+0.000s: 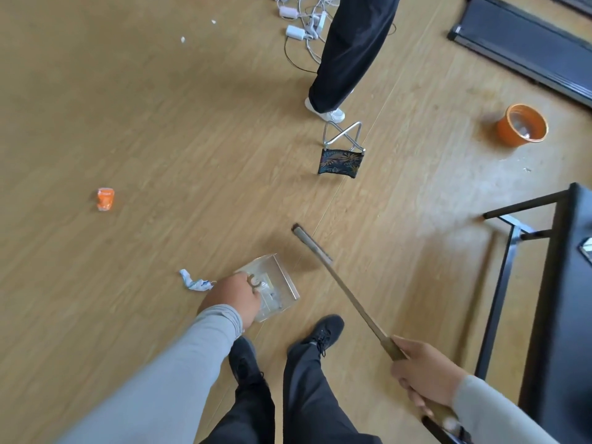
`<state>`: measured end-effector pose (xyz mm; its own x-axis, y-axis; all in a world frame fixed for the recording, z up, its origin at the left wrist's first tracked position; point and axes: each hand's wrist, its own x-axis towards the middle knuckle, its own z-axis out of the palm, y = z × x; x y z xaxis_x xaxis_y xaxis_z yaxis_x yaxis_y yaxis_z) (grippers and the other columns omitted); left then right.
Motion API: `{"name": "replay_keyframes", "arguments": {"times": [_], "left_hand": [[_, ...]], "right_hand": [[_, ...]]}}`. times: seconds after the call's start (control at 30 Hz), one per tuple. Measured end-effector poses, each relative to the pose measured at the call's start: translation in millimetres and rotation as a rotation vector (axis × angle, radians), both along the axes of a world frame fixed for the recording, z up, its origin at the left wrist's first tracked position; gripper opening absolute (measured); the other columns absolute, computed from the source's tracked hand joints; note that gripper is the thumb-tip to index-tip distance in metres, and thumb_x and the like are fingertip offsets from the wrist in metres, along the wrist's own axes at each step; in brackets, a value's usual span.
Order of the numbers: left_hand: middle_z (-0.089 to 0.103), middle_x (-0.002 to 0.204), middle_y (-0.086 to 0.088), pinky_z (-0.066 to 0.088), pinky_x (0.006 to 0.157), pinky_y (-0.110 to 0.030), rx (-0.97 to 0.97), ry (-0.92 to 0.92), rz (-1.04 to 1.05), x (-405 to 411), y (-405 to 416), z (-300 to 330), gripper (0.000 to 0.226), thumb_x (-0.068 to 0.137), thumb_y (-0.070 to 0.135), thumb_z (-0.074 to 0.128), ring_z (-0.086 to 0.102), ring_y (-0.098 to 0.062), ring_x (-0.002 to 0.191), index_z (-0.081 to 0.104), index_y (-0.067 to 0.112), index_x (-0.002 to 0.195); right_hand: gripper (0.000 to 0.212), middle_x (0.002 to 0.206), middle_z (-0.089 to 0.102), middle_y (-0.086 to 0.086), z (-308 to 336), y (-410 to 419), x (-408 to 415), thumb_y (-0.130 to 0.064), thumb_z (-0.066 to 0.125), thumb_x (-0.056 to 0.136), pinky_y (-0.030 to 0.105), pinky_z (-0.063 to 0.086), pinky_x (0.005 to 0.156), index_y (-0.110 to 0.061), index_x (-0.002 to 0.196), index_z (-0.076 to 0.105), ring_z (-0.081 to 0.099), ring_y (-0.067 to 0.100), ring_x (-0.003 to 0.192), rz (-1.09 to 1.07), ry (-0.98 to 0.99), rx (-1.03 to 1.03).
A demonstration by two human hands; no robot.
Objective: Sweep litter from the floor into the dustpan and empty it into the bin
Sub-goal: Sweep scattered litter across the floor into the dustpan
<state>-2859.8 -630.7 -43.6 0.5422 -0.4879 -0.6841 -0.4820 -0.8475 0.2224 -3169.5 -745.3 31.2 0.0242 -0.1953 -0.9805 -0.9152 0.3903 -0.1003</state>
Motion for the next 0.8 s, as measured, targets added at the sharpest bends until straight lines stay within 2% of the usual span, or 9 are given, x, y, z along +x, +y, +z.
{"name": "replay_keyframes", "arguments": {"times": [0.1, 0.17, 0.27, 0.37, 0.43, 0.57, 0.63, 0.7, 0.8], "left_hand": [[0.068, 0.092, 0.006, 0.058, 0.071, -0.032, 0.010, 0.002, 0.013, 1.7, -1.0, 1.1, 0.029, 0.096, 0.035, 0.050, 0.067, -0.019, 0.069, 0.059, 0.022, 0.120], [0.068, 0.088, 0.006, 0.057, 0.068, -0.031, 0.010, 0.001, 0.013, 2.8, 0.0, -0.9, 0.025, 0.096, 0.035, 0.050, 0.065, -0.017, 0.064, 0.060, 0.023, 0.115], [0.067, 0.077, 0.005, 0.051, 0.060, -0.028, 0.016, 0.023, 0.007, 3.4, 2.2, -4.8, 0.020, 0.096, 0.034, 0.048, 0.064, -0.017, 0.058, 0.059, 0.022, 0.109], [0.069, 0.090, 0.002, 0.055, 0.070, -0.033, 0.022, 0.077, 0.006, 9.0, 12.6, -4.9, 0.025, 0.096, 0.033, 0.049, 0.068, -0.022, 0.078, 0.059, 0.024, 0.117], [0.068, 0.098, 0.002, 0.053, 0.072, -0.032, 0.009, 0.099, 0.014, 16.1, 24.0, -1.2, 0.034, 0.097, 0.034, 0.049, 0.066, -0.024, 0.086, 0.056, 0.027, 0.129], [0.059, 0.087, 0.009, 0.041, 0.060, -0.027, -0.009, 0.101, 0.069, 33.5, 52.3, 18.9, 0.033, 0.098, 0.035, 0.049, 0.060, -0.018, 0.073, 0.056, 0.026, 0.129], [0.065, 0.105, 0.011, 0.042, 0.054, -0.025, -0.025, 0.093, 0.151, 42.0, 68.1, 34.3, 0.035, 0.096, 0.036, 0.051, 0.061, -0.013, 0.069, 0.056, 0.029, 0.130], [0.062, 0.132, 0.001, 0.049, 0.060, -0.025, -0.033, 0.084, 0.241, 48.7, 87.6, 51.4, 0.042, 0.094, 0.038, 0.053, 0.065, -0.015, 0.076, 0.055, 0.028, 0.134], [0.066, 0.124, 0.001, 0.054, 0.076, -0.028, -0.073, 0.060, 0.375, 53.5, 120.5, 77.3, 0.042, 0.092, 0.039, 0.059, 0.067, -0.020, 0.092, 0.059, 0.026, 0.132]], "right_hand": [[0.036, 0.075, 0.055, 0.004, -35.0, 12.0, 36.8, -0.012, 0.043, 0.096, 0.024, 0.043, 0.045, -0.021, 0.131, 0.049, 0.049, 0.013, 0.043, 0.183, 0.062, -0.090], [0.037, 0.077, 0.055, 0.004, -41.1, 23.7, 53.1, -0.011, 0.044, 0.090, 0.024, 0.044, 0.047, -0.021, 0.125, 0.051, 0.051, 0.013, 0.043, 0.211, 0.037, -0.060], [0.043, 0.069, 0.050, 0.006, -19.8, 18.5, 41.7, -0.006, 0.049, 0.088, 0.025, 0.038, 0.041, -0.019, 0.128, 0.054, 0.042, 0.016, 0.044, 0.008, -0.033, 0.120], [0.044, 0.070, 0.046, 0.012, 21.7, -2.8, 14.5, 0.000, 0.056, 0.089, 0.024, 0.029, 0.040, -0.019, 0.129, 0.059, 0.034, 0.018, 0.048, -0.282, -0.078, 0.160], [0.038, 0.071, 0.045, 0.014, 53.0, -8.9, 10.1, 0.000, 0.055, 0.092, 0.024, 0.025, 0.041, -0.016, 0.125, 0.063, 0.031, 0.019, 0.049, -0.299, -0.116, 0.173], [0.030, 0.068, 0.046, 0.013, 78.8, -11.9, 33.6, -0.002, 0.052, 0.092, 0.024, 0.029, 0.042, -0.014, 0.117, 0.064, 0.034, 0.019, 0.046, -0.076, -0.112, 0.048], [0.027, 0.061, 0.048, 0.010, 77.1, -13.0, 56.9, -0.006, 0.054, 0.093, 0.027, 0.036, 0.043, -0.016, 0.118, 0.059, 0.039, 0.020, 0.043, 0.116, -0.096, -0.041], [0.030, 0.058, 0.050, 0.006, 66.2, -15.9, 80.6, -0.010, 0.055, 0.094, 0.025, 0.041, 0.043, -0.021, 0.123, 0.054, 0.045, 0.017, 0.040, 0.254, -0.075, -0.128], [0.033, 0.064, 0.058, 0.007, 48.0, -23.2, 112.5, -0.009, 0.054, 0.095, 0.025, 0.046, 0.048, -0.020, 0.126, 0.054, 0.053, 0.016, 0.045, 0.351, -0.120, -0.198]]}}
